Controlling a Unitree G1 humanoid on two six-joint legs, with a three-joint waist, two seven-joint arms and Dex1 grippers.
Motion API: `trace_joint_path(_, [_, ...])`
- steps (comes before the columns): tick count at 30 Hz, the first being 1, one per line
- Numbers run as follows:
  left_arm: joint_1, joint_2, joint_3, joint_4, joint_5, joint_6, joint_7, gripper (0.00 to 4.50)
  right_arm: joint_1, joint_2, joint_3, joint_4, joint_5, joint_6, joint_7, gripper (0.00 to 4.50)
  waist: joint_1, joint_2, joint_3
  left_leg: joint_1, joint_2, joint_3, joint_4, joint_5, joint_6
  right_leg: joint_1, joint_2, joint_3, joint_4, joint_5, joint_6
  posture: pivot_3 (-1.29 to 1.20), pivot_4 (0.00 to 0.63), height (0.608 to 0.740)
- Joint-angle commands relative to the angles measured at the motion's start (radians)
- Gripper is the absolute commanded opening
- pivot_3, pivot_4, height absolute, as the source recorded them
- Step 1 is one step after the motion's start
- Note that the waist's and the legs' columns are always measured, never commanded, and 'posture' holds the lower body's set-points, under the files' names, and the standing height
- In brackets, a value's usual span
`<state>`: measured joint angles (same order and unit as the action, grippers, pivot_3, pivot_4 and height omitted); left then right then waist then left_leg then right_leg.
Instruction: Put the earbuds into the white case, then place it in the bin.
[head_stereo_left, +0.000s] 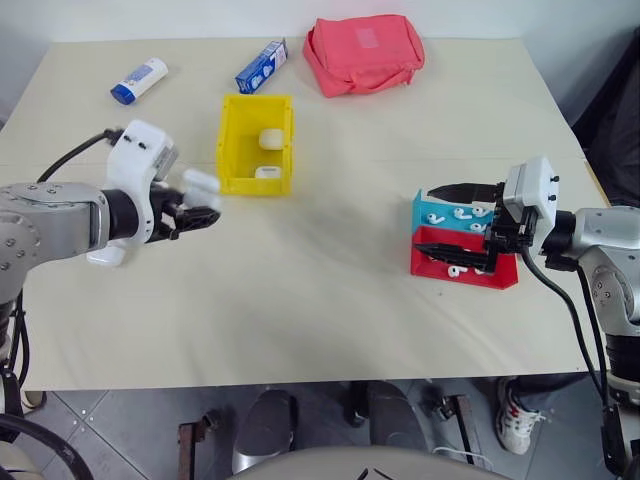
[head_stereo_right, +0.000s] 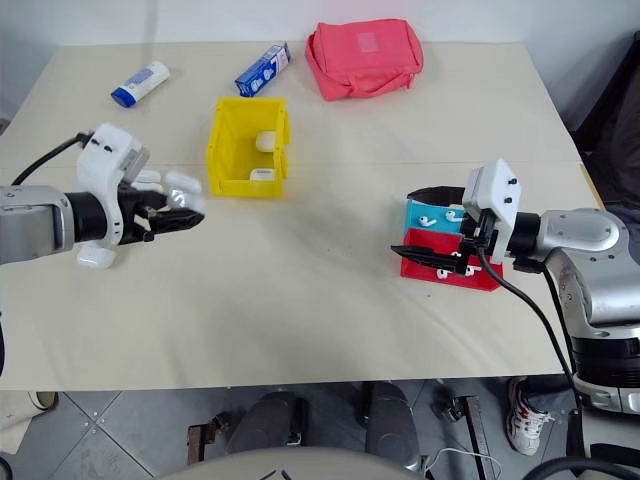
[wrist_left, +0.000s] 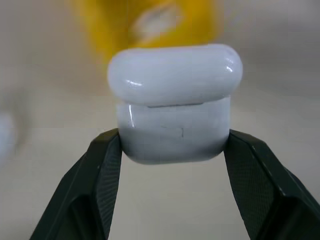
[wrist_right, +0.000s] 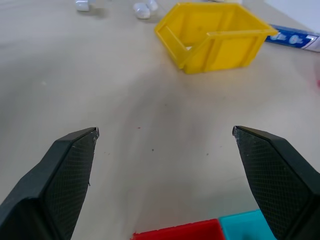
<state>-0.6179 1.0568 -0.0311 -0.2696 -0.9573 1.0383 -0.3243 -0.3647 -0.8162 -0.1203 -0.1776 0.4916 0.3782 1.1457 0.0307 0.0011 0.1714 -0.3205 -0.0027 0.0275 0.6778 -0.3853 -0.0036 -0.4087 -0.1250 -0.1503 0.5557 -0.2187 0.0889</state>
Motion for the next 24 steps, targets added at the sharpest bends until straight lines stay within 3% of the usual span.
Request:
trace_joint_path(1, [-0.034, -0.102, -0.030, 0.017, 0.160, -0.336, -0.281, 2.73, 0.037, -0.023, -0.056, -0.087, 0.024, 0.042, -0.049, 4.50, 0.001, -0.001, 0.000, -0.001, 0.000, 0.000, 0.000, 0.000, 0.001, 0.000, 0.000, 0.000, -0.001, 0.000, 0.001, 0.00, 0.150, 0.740])
trace_joint_path(4, [-0.056, -0.202, -0.057, 0.079, 0.254, -0.510, -0.427, 2.73, 0.078, -0.026, -0.074, -0.137, 0.031, 0.075, -0.087, 4.50, -0.001, -0.001, 0.000, -0.001, 0.001, 0.002, 0.000, 0.003, 0.006, 0.000, 0.000, 0.000, -0.002, 0.001, 0.002, 0.00, 0.150, 0.740])
trace_joint_path(7, [-0.100, -0.388, -0.089, 0.215, 0.329, -0.742, -0.566, 2.73, 0.139, -0.011, -0.105, -0.223, 0.040, 0.124, -0.163, 4.50, 0.003, -0.001, 0.000, 0.000, 0.002, 0.005, 0.000, 0.003, 0.007, 0.000, 0.001, 0.000, -0.001, 0.002, 0.002, 0.00, 0.150, 0.740])
trace_joint_path(13, [-0.183, -0.636, -0.131, 0.474, 0.429, -0.999, -0.774, 2.73, 0.234, -0.006, -0.155, -0.361, 0.080, 0.240, -0.286, 4.50, 0.020, -0.002, 0.000, -0.002, 0.003, 0.007, 0.003, 0.002, 0.011, 0.000, 0.001, -0.001, -0.003, 0.005, 0.002, 0.00, 0.150, 0.740])
trace_joint_path(18, [-0.191, -0.766, -0.139, 0.570, 0.450, -1.110, -0.893, 2.73, 0.309, -0.023, -0.233, -0.447, 0.091, 0.348, -0.393, 4.50, 0.024, -0.002, 0.000, -0.003, 0.006, 0.007, 0.004, 0.001, 0.016, 0.000, -0.001, -0.001, -0.005, 0.006, 0.003, 0.00, 0.150, 0.740])
trace_joint_path(24, [-0.149, -0.836, -0.153, 0.584, 0.492, -1.185, -0.970, 2.73, 0.348, -0.085, -0.282, -0.513, 0.143, 0.539, -0.457, 4.50, 0.023, -0.001, 0.000, -0.008, 0.005, 0.003, 0.005, -0.002, 0.024, 0.000, -0.004, 0.002, -0.007, 0.008, 0.006, 0.00, 0.150, 0.740])
